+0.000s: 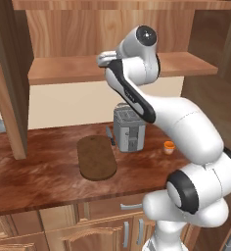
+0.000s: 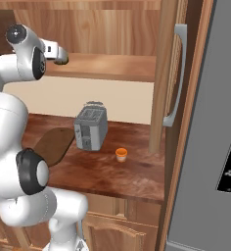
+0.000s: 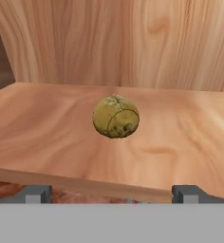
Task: Pick the bread, place it on the cutting board, pick the jam, place it on the counter, and close the cabinet.
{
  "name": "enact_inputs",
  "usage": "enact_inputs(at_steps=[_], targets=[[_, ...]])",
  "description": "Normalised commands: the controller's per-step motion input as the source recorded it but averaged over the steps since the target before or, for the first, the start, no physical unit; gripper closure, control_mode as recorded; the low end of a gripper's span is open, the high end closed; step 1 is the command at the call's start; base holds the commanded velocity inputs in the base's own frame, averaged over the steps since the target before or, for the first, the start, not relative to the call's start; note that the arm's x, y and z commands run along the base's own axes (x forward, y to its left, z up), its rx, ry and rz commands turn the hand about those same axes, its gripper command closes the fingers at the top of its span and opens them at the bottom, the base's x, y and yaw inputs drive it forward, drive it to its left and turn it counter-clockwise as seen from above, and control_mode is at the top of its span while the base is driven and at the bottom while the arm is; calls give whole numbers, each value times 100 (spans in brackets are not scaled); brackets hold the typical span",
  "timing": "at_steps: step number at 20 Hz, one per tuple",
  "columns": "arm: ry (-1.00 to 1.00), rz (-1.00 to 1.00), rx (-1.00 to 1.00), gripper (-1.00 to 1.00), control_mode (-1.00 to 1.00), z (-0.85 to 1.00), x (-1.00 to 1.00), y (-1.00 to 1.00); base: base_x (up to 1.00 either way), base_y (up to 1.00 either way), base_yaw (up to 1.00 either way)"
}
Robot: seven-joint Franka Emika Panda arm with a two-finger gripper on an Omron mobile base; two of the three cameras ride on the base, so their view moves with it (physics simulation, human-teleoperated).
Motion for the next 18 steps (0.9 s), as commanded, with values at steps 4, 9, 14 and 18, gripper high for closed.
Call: enact_inputs(at_steps=[4,9,14,18], targets=[[0,0,0,-100,-100,0,20,3,0,0,0],[0,0,0,-100,-100,0,22,0,0,0,0],[0,0,0,-100,-100,0,22,0,0,0,0],[0,0,0,-100,-100,-8,21,0,0,0,0]])
